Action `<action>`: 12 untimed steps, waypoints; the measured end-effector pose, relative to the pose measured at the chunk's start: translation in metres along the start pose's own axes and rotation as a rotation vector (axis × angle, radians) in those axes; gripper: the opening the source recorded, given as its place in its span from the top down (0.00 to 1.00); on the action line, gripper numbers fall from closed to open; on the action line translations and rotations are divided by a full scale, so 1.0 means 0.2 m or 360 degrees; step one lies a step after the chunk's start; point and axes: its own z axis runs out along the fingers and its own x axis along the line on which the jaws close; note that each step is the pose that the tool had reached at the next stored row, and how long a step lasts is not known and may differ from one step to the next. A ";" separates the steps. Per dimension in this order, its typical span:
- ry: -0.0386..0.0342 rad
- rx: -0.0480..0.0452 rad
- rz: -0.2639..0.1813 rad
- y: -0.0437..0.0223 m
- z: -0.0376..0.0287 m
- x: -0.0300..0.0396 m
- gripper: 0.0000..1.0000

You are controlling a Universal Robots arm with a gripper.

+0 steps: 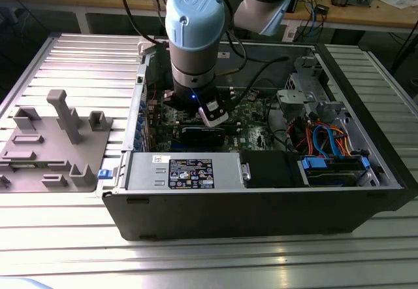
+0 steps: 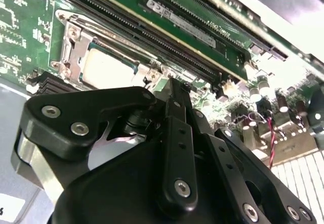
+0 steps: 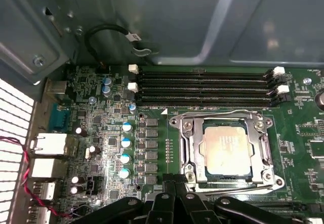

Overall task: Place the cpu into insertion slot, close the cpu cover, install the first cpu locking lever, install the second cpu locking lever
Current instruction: 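Install the second cpu locking lever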

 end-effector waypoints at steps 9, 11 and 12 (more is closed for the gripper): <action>0.0000 0.0003 0.0000 0.004 -0.010 0.001 0.89; 0.0000 0.0003 0.0000 0.005 -0.012 0.001 0.89; 0.0000 0.0003 0.0000 0.005 -0.012 0.001 0.89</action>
